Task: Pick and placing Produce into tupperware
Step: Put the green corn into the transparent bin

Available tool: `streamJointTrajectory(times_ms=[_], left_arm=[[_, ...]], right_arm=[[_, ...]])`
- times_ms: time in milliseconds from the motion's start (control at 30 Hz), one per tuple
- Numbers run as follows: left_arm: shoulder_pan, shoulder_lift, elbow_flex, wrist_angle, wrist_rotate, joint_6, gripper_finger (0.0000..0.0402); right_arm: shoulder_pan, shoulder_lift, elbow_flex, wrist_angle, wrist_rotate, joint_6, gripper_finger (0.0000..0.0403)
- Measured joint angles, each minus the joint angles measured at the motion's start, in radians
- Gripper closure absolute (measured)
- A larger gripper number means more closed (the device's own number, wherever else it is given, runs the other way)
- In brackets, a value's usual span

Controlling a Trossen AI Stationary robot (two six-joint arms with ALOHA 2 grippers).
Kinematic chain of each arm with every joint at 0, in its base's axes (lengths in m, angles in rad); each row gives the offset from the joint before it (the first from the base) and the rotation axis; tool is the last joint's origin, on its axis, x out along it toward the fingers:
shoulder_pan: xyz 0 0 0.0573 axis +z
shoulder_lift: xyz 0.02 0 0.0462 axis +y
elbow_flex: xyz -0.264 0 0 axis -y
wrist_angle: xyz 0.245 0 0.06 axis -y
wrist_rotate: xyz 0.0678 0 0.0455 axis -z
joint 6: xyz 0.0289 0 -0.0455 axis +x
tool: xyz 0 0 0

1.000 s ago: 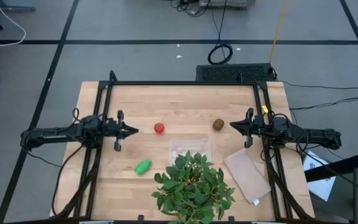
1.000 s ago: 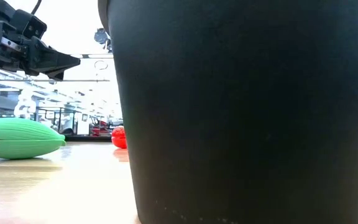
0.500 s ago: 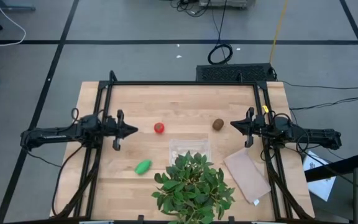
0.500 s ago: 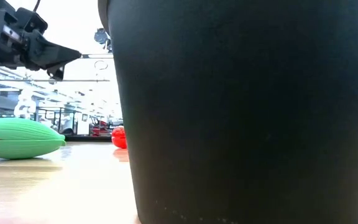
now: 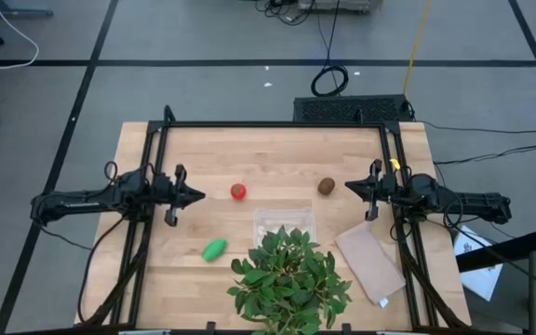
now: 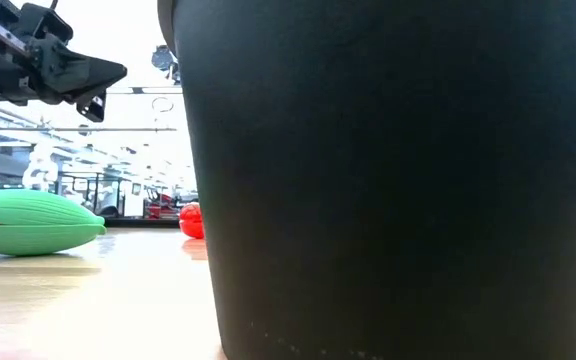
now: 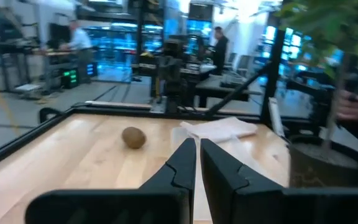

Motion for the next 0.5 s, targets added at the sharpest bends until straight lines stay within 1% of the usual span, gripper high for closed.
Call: streamJointTrajectory(times_ms=[67,200,267,367,500], left_arm=[[0.0,0.0,0.0,-0.004,0.013,0.031,0.0373],[0.0,0.0,0.0,-0.006,-0.037,0.05,0.0373],[0.0,0.0,0.0,-0.006,-0.045,0.068,0.0373],[0.0,0.0,0.0,-0.005,-0.015,0.112,0.0373],[0.0,0.0,0.0,0.02,-0.006,0.109,0.0373]], right_arm=[[0.0,0.0,0.0,0.0,0.0,0.0,0.0403],[0.0,0.0,0.0,0.0,0.0,-0.002,0.0403],[0.0,0.0,0.0,0.0,0.0,-0.003,0.0403],[0.0,0.0,0.0,0.0,0.0,-0.003,0.0403],[0.0,0.0,0.0,0.0,0.0,-0.003,0.0403]])
